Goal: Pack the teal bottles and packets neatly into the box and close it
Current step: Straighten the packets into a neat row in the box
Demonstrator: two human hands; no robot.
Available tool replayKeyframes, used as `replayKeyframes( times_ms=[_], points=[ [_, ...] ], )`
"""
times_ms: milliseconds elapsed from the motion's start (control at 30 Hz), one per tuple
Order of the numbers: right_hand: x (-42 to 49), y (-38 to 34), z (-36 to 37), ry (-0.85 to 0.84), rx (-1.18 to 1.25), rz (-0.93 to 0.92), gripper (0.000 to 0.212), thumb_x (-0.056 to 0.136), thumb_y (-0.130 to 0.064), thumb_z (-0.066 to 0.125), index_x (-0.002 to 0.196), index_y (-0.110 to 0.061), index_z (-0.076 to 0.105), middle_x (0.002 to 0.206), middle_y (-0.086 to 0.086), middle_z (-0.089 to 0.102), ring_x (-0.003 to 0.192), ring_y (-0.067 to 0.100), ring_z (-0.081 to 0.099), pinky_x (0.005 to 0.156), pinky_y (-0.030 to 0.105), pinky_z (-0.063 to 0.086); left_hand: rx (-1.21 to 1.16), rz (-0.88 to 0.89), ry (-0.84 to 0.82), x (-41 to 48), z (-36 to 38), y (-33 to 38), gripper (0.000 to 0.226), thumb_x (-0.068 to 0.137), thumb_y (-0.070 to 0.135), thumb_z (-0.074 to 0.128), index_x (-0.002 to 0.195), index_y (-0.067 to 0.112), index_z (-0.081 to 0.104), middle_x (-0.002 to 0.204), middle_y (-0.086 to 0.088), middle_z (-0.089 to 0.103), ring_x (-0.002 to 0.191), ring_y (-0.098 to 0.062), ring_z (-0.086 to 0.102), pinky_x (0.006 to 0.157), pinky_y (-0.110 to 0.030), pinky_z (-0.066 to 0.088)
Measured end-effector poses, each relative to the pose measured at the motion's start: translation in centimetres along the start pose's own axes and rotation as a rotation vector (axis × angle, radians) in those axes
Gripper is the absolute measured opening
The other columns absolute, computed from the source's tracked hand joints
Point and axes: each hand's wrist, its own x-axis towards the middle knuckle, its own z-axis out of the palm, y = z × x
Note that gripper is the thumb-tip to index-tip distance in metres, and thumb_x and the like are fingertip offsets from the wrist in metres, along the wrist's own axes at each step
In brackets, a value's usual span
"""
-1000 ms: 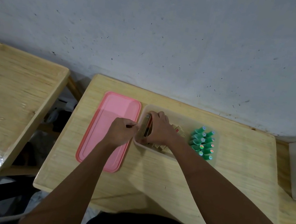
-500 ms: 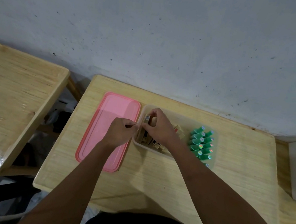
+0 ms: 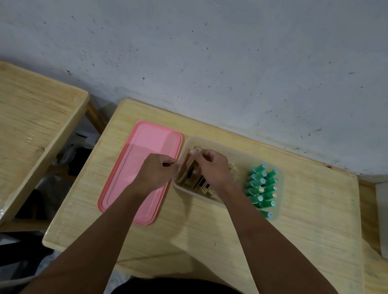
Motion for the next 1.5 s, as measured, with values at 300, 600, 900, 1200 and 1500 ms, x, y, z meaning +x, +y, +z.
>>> replayKeyframes(
  times_ms=[300,600,900,1200,1500],
  points=[
    [-0.3,-0.7,-0.1,0.039,0.071,0.067,0.03,0.081,-0.039,0.076,0.092,-0.012,0.072,0.07,0.001,0.069,0.046,0.011,0.058,0.069,0.037,0.058,-0.011,-0.007,0.011,0.1,0.1,-0.1,0.025,0.089,0.021,0.062,0.109,0.008,0.07,0.099,-0.007,0.073,0.084,-0.018,0.07,0.08,-0.037,0.059],
    [-0.1,-0.1,-0.5,0.056,0.18,0.114,0.03,0.079,-0.034,0.08,0.082,-0.008,0.064,0.068,0.002,0.064,0.05,0.008,0.056,0.053,0.023,0.049,-0.026,-0.001,0.003,0.1,0.0,-0.1,0.026,0.089,0.021,0.063,0.109,0.007,0.07,0.102,-0.008,0.073,0.092,-0.021,0.069,0.089,-0.04,0.056],
    [0.0,0.1,-0.6,-0.069,0.47,0.147,0.021,0.097,-0.015,0.058,0.114,-0.007,0.066,0.101,0.012,0.073,0.093,0.025,0.07,0.092,0.044,0.056,-0.008,0.012,0.015,-0.2,0.0,0.1,0.024,0.089,0.02,0.063,0.107,0.007,0.071,0.092,-0.006,0.073,0.081,-0.02,0.07,0.08,-0.038,0.059],
    [-0.2,-0.9,-0.1,-0.061,0.576,0.192,0.02,0.1,-0.013,0.049,0.117,-0.005,0.055,0.097,0.014,0.067,0.087,0.025,0.068,0.086,0.042,0.058,-0.021,-0.005,0.013,0.0,0.0,-0.1,0.024,0.089,0.021,0.063,0.107,0.007,0.07,0.099,-0.008,0.073,0.089,-0.02,0.069,0.086,-0.039,0.057],
    [-0.5,-0.5,-0.5,-0.118,0.633,0.18,0.02,0.099,-0.008,0.05,0.114,-0.001,0.062,0.1,0.013,0.068,0.098,0.024,0.066,0.092,0.042,0.055,-0.026,0.011,0.019,-0.1,0.0,0.0,0.025,0.089,0.02,0.063,0.107,0.005,0.071,0.092,-0.009,0.073,0.08,-0.021,0.07,0.08,-0.039,0.059]
  ],
)
